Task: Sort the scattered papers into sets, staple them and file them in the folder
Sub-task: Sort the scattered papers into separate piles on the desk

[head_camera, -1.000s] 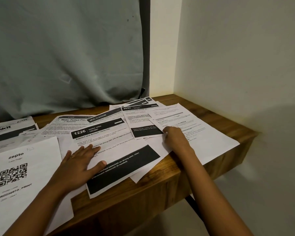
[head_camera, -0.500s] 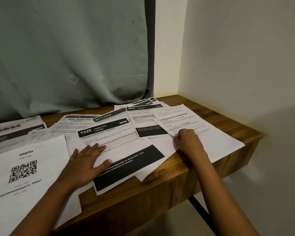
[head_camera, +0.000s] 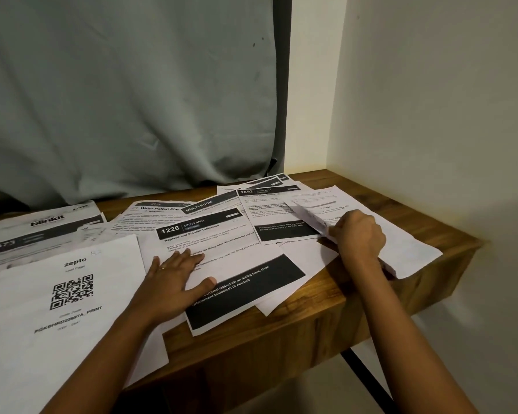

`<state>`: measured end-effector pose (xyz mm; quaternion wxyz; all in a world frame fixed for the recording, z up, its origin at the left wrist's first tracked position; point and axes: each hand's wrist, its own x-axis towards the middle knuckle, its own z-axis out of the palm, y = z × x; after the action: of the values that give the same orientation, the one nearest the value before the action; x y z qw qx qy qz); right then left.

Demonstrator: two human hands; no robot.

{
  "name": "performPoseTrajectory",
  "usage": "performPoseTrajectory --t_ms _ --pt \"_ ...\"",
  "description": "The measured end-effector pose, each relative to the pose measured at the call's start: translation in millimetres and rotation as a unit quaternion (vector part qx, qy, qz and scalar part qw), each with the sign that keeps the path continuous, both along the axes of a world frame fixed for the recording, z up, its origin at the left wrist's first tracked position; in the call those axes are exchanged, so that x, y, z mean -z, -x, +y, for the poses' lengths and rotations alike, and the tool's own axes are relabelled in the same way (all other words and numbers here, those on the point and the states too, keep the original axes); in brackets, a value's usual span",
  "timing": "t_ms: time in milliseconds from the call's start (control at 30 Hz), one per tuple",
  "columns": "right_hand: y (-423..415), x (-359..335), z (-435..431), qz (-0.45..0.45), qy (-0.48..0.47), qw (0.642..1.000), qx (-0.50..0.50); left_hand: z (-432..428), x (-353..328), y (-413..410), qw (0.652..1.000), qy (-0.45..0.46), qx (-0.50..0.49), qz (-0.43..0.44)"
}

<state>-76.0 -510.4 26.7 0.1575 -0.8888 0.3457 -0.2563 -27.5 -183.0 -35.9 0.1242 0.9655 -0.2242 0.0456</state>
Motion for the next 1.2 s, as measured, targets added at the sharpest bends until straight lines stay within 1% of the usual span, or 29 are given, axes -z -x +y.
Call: performPoseTrajectory --t_ms 100,200,300,400,467,500,567,633,667,700,733,800,867,933,1000,1067,1200 --pt "1 -20 13 -0.085 -0.058 0.994 -0.036 0 1 0 1.000 0.005 0.001 0.004" --pt "-2 -38 45 -0.129 -0.047 0.984 -0.109 -1 -2 4 0.999 0.031 -0.002 0.014" --pt "-10 -45 90 -0.104 -0.014 0.975 -0.197 -5 -9 12 0.992 0.116 -0.031 0.037" --pt "-19 -40 133 -0.062 -0.002 0.965 -0.255 -3 -8 14 0.972 0.220 -0.052 0.066" --pt "-23 -31 159 -0.043 -0.006 0.956 -0.289 -1 -8 13 0.958 0.278 -0.044 0.060" --pt "-25 -26 170 -0.033 -0.020 0.951 -0.308 -1 -9 13 0.953 0.295 -0.039 0.054" --pt "-28 -19 181 -0.003 -0.086 0.935 -0.345 -2 -9 13 0.948 0.312 -0.035 0.047" --pt "-28 -16 171 0.000 -0.150 0.921 -0.360 -1 -8 11 0.943 0.327 -0.024 0.051" --pt "-25 -15 159 -0.011 -0.157 0.924 -0.350 0 -6 10 0.942 0.330 -0.016 0.052" --pt "-22 -14 143 -0.020 -0.148 0.932 -0.329 1 -5 9 0.942 0.330 -0.015 0.053" --pt "-18 -12 126 -0.009 -0.126 0.944 -0.304 0 -5 8 0.943 0.329 -0.017 0.055" --pt "-7 -4 96 0.061 -0.085 0.961 -0.255 -1 -5 8 0.950 0.307 -0.024 0.050" --pt "-3 7 79 0.124 -0.067 0.964 -0.225 -3 -4 9 0.965 0.260 -0.024 0.036" --pt "-3 18 76 0.153 -0.064 0.961 -0.220 -2 -2 7 0.976 0.216 -0.011 0.030" --pt "-2 24 80 0.154 -0.070 0.958 -0.230 -1 0 5 0.981 0.190 -0.007 0.028" --pt "-1 27 86 0.135 -0.071 0.959 -0.237 0 0 5 0.983 0.179 -0.008 0.025" --pt "-3 34 97 0.112 -0.030 0.960 -0.253 2 -4 9 0.986 0.162 -0.017 0.043"
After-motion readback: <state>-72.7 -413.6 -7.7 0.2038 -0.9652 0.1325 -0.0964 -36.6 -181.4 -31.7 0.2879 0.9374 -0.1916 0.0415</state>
